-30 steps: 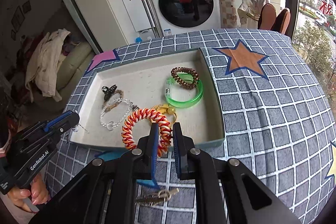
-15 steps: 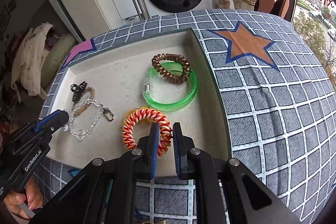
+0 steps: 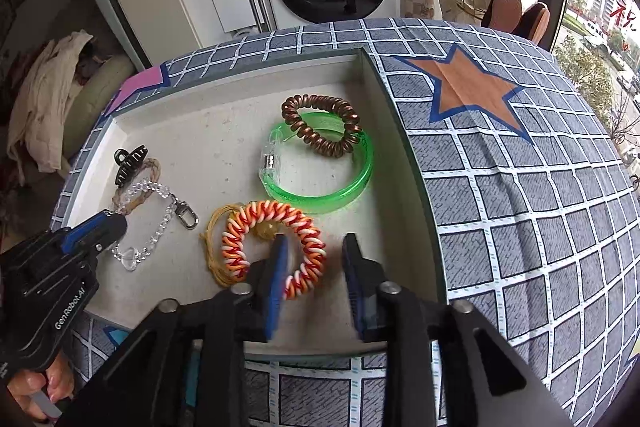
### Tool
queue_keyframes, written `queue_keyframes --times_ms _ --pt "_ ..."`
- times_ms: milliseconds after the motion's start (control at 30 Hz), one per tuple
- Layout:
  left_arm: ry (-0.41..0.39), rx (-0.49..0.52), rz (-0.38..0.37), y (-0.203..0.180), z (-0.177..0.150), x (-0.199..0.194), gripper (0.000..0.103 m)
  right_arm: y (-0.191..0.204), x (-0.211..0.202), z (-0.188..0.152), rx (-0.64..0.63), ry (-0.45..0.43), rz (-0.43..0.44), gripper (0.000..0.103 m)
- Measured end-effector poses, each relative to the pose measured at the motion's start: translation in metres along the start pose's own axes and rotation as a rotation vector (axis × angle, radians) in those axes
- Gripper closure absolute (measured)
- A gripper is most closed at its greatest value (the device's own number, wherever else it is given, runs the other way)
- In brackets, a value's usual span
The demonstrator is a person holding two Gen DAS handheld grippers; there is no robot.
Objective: Organize jewelry
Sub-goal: 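Drop the coil band onto the yellow cord bracelet while the left tool releases the keychain, then withdraw both open tools from the tray toward the remaining jewelry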
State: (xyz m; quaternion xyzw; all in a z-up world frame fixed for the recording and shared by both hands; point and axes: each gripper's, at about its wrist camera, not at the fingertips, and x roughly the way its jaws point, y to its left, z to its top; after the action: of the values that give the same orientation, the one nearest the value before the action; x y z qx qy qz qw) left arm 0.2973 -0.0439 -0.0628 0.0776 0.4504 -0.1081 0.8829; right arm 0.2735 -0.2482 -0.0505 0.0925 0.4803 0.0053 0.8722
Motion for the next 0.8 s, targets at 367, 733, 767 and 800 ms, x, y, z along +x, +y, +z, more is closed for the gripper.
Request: queue_keyframes --times_ms 367,733,767,800 --pt "-0.01 -0.002 0.007 -0.002 -0.001 -0.008 0.07 -0.005 -0.027 -0.005 0.056 -0.056 0.053 0.047" --pt "-0.132 -0.01 0.045 -0.007 0.005 -0.04 0.0 -0.009 -0.063 -0.018 0.084 -0.116 0.086 0.046" --pt "-0.135 -0.004 0.045 -0.008 0.005 -0.043 0.0 -0.01 -0.065 -0.019 0.086 -0.117 0.086 0.046" --pt "-0.142 -0.002 0.047 -0.008 0.006 -0.046 0.0 -0.01 -0.067 -0.02 0.089 -0.118 0.086 0.046"
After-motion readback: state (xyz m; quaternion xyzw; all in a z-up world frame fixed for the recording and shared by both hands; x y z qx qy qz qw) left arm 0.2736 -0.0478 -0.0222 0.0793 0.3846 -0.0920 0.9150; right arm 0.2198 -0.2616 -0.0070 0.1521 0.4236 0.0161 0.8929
